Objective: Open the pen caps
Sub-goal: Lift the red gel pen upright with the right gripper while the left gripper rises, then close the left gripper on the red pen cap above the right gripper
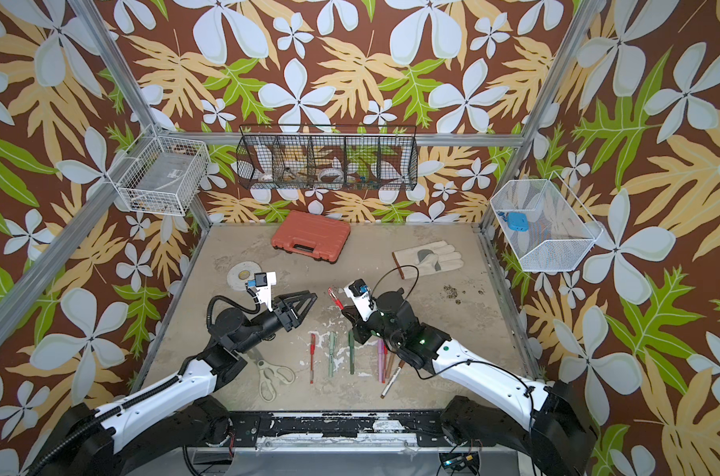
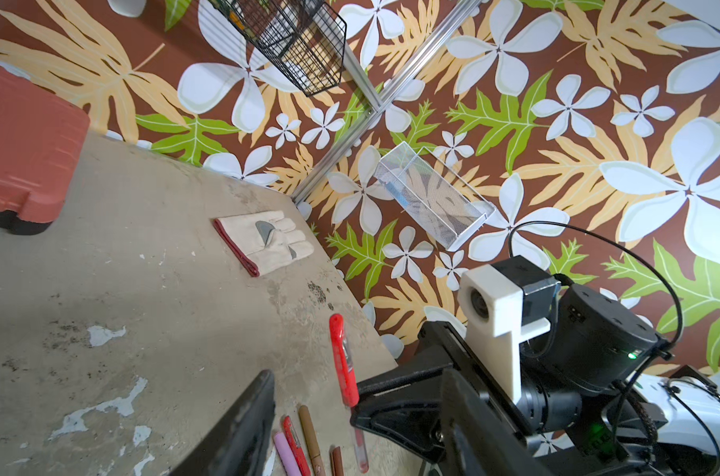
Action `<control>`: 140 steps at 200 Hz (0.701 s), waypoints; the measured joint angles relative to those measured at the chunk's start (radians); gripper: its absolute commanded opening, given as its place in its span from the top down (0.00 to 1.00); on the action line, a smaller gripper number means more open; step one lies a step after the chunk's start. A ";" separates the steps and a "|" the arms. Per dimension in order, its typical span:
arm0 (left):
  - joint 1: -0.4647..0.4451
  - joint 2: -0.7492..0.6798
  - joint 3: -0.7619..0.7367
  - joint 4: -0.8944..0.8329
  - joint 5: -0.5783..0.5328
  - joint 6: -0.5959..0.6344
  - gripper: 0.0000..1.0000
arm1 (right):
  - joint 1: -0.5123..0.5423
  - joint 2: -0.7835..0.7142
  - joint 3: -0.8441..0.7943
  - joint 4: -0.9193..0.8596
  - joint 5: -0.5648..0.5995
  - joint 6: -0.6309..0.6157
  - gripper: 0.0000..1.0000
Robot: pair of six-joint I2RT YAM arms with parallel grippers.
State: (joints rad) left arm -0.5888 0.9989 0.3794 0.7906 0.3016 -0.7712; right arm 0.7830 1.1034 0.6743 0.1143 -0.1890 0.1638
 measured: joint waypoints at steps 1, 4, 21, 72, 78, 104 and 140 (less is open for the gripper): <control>0.000 0.003 0.000 0.002 0.002 0.000 0.41 | 0.000 0.000 -0.002 0.002 -0.001 0.000 0.95; 0.000 0.007 0.001 0.006 0.005 0.000 0.41 | 0.000 -0.002 -0.006 0.007 -0.003 -0.002 0.95; 0.000 0.026 0.003 0.027 0.024 0.010 0.45 | 0.000 -0.015 -0.028 0.050 -0.021 -0.010 0.95; -0.008 0.068 0.024 0.065 0.075 0.023 0.60 | 0.002 -0.018 -0.042 0.105 -0.049 -0.014 0.96; -0.012 0.076 0.031 0.065 0.083 0.027 0.60 | 0.003 -0.015 -0.039 0.106 -0.049 -0.014 0.96; -0.022 0.095 0.046 0.063 0.100 0.040 0.59 | 0.021 -0.010 -0.033 0.110 -0.048 -0.018 0.96; -0.039 0.103 0.062 0.044 0.092 0.058 0.60 | 0.056 -0.002 -0.031 0.110 -0.047 -0.037 0.95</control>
State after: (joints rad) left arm -0.6273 1.1015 0.4412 0.8349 0.3935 -0.7132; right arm 0.8387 1.1019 0.6434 0.2241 -0.2356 0.1272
